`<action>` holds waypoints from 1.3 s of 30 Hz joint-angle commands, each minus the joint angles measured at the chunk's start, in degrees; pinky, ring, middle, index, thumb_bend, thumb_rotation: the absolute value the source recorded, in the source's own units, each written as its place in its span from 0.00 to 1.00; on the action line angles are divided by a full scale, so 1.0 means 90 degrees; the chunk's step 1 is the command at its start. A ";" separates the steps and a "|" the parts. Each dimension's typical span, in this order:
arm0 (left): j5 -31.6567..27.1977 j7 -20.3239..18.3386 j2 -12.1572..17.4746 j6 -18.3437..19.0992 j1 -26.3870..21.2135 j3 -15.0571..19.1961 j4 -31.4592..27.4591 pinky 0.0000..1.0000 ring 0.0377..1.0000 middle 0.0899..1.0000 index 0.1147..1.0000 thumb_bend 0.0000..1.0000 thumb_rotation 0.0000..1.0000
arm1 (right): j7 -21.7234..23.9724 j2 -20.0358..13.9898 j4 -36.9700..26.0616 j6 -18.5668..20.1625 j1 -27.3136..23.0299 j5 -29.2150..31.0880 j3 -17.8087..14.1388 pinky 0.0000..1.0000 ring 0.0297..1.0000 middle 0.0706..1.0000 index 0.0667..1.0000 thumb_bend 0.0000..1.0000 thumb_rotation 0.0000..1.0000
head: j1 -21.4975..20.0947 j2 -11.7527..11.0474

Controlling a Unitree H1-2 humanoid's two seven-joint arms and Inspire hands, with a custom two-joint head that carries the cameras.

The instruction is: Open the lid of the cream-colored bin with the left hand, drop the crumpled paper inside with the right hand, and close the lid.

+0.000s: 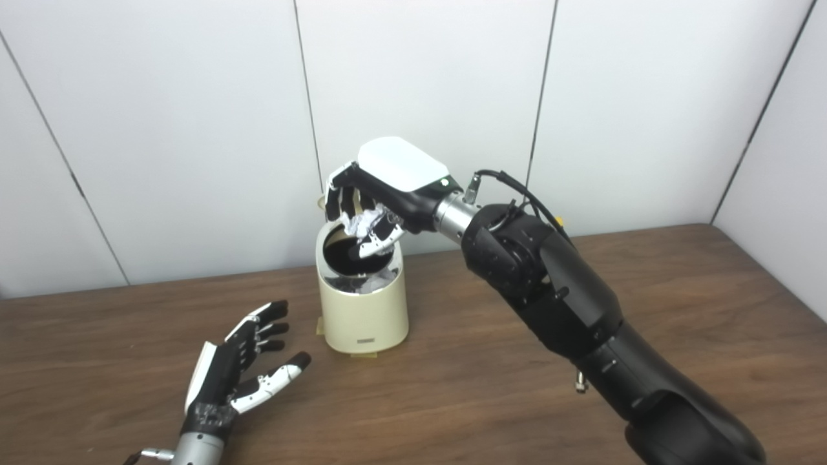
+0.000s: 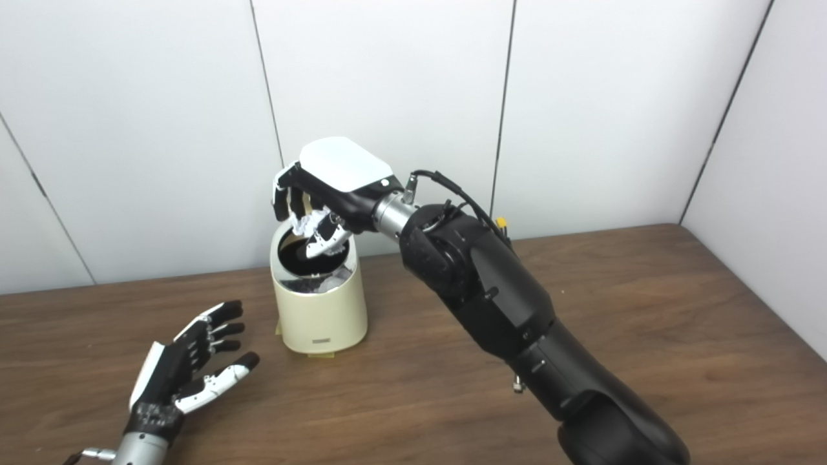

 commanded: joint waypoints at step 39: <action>0.0273 0.0244 -0.0032 -0.0117 -0.0288 -0.0117 -0.0296 0.76 0.80 0.84 0.85 0.71 0.30 | -0.2706 -0.0378 0.1833 -0.2441 -0.0686 -0.1782 0.0779 0.36 0.44 0.51 0.42 0.50 0.00 | 0.0202 0.0026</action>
